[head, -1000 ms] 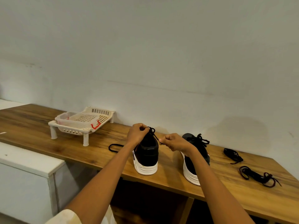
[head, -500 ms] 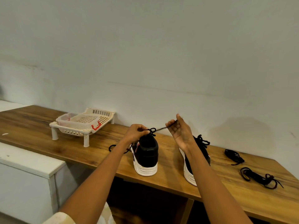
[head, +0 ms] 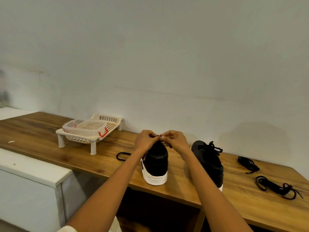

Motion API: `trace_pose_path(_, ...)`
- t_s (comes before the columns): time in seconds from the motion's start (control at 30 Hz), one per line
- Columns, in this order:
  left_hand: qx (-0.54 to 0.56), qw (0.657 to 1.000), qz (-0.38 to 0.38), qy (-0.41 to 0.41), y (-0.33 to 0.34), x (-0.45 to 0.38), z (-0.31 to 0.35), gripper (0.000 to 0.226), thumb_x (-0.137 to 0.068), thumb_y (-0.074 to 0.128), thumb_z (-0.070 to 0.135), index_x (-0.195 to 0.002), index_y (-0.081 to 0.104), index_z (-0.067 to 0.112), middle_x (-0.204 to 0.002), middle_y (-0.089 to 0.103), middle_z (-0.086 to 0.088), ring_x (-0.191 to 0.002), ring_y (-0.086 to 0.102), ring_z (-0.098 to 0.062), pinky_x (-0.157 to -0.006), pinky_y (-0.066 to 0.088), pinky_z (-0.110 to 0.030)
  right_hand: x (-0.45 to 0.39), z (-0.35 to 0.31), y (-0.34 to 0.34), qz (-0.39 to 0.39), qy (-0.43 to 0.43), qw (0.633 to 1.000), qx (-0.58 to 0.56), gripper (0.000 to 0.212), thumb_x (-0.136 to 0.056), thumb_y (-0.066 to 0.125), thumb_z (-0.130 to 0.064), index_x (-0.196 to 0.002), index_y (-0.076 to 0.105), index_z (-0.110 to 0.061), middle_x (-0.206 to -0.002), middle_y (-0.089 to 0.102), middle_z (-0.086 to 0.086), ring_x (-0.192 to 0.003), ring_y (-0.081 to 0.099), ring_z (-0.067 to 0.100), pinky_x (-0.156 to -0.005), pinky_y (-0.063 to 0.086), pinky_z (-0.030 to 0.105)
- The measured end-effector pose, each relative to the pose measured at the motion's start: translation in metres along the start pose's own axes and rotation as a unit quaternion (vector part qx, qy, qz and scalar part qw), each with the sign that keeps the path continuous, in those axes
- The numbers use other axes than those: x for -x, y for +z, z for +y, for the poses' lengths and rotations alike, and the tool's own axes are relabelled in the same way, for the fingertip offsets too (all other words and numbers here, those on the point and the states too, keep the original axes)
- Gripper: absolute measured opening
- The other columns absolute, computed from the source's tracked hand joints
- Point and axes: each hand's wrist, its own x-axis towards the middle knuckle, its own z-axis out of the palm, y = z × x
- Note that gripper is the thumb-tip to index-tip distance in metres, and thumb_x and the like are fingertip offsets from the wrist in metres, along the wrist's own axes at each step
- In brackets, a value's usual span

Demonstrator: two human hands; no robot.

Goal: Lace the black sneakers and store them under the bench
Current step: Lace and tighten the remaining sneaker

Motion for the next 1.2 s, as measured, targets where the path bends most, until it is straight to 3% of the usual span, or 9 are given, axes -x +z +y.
trace_pose_path(0.17,0.098,0.994,-0.024,-0.041,-0.002,-0.004,-0.003,0.015,-0.085,0.068,0.03,-0.089,0.073,0.016,-0.092,0.071,-0.001,-0.088,0.065,-0.014,-0.079,0.055,-0.033,-0.008,0.005,0.008,0.037,-0.012,0.99,0.132,0.011,-0.086,0.068,-0.012,-0.093,0.072,-0.006,-0.086,0.071,0.01,-0.062,0.064,0.008,-0.06,0.053,0.012)
trace_pose_path(0.3,0.094,0.993,-0.066,-0.021,-0.01,-0.004,-0.002,0.018,-0.089,0.063,0.022,-0.097,0.071,0.007,-0.079,0.066,-0.002,-0.063,0.056,-0.005,-0.054,0.043,-0.018,-0.009,0.004,0.012,0.059,-0.024,0.979,0.191,0.009,-0.083,0.065,-0.015,-0.08,0.073,-0.012,-0.08,0.073,0.008,-0.072,0.069,0.018,-0.076,0.057,0.032)
trace_pose_path(0.4,0.048,0.995,-0.085,0.011,-0.015,-0.006,-0.003,0.018,-0.088,0.065,0.022,-0.1,0.071,0.01,-0.09,0.068,-0.002,-0.08,0.062,-0.012,-0.069,0.05,-0.024,-0.008,0.006,0.013,0.05,-0.03,0.982,0.177,0.004,-0.083,0.067,-0.015,-0.079,0.067,-0.015,-0.081,0.069,0.003,-0.077,0.067,0.018,-0.076,0.056,0.031)
trace_pose_path(0.53,-0.004,0.994,-0.084,0.069,-0.016,-0.004,-0.004,0.014,-0.087,0.065,0.025,-0.097,0.07,0.017,-0.1,0.07,-0.002,-0.097,0.063,-0.015,-0.085,0.052,-0.033,-0.008,0.003,0.012,0.03,-0.057,0.979,0.191,0.015,-0.083,0.07,-0.017,-0.08,0.056,-0.013,-0.086,0.067,0.007,-0.079,0.063,0.019,-0.067,0.049,0.024)
trace_pose_path(0.7,-0.044,0.988,-0.108,0.101,-0.022,-0.003,-0.004,0.02,-0.089,0.062,0.028,-0.105,0.069,0.018,-0.109,0.068,0.0,-0.102,0.059,-0.013,-0.086,0.047,-0.027,-0.012,0.002,0.012,0.017,-0.076,0.974,0.211,0.014,-0.083,0.069,-0.015,-0.083,0.056,-0.012,-0.085,0.066,0.007,-0.077,0.06,0.016,-0.063,0.046,0.018)
trace_pose_path(0.87,-0.042,0.991,-0.063,0.107,-0.019,0.001,-0.003,0.015,-0.09,0.059,0.023,-0.101,0.067,0.017,-0.104,0.068,0.0,-0.098,0.059,-0.014,-0.081,0.046,-0.029,-0.016,0.0,0.008,-0.044,-0.088,0.97,0.224,0.016,-0.082,0.07,-0.012,-0.088,0.055,-0.015,-0.085,0.061,0.001,-0.081,0.058,0.015,-0.065,0.042,0.016)
trace_pose_path(0.97,-0.055,0.988,-0.07,0.123,-0.014,0.0,-0.002,0.012,-0.093,0.054,0.02,-0.102,0.062,0.017,-0.103,0.067,0.0,-0.094,0.059,-0.018,-0.072,0.043,-0.029,-0.018,-0.006,0.002,0.012,-0.113,0.979,0.167,0.012,-0.087,0.067,-0.019,-0.096,0.061,-0.014,-0.094,0.058,0.0,-0.082,0.054,0.008,-0.069,0.04,0.012)
trace_pose_path(1.07,-0.055,0.986,-0.087,0.13,-0.01,-0.001,-0.002,0.011,-0.095,0.051,0.018,-0.103,0.058,0.019,-0.103,0.065,0.002,-0.089,0.057,-0.015,-0.066,0.038,-0.025,-0.022,-0.012,0.004,0.025,-0.096,0.988,0.117,0.021,-0.096,0.05,-0.01,-0.108,0.067,-0.011,-0.101,0.066,0.003,-0.088,0.059,0.011,-0.082,0.048,0.023)
trace_pose_path(1.2,0.006,0.99,-0.08,0.118,-0.004,0.001,-0.008,0.009,-0.094,0.052,0.018,-0.099,0.058,0.023,-0.096,0.065,0.005,-0.091,0.06,-0.016,-0.075,0.05,-0.034,-0.03,-0.004,0.008,-0.047,0.0,0.982,0.184,0.023,-0.095,0.054,-0.013,-0.11,0.07,-0.005,-0.106,0.07,0.013,-0.099,0.065,0.022,-0.087,0.053,0.03)
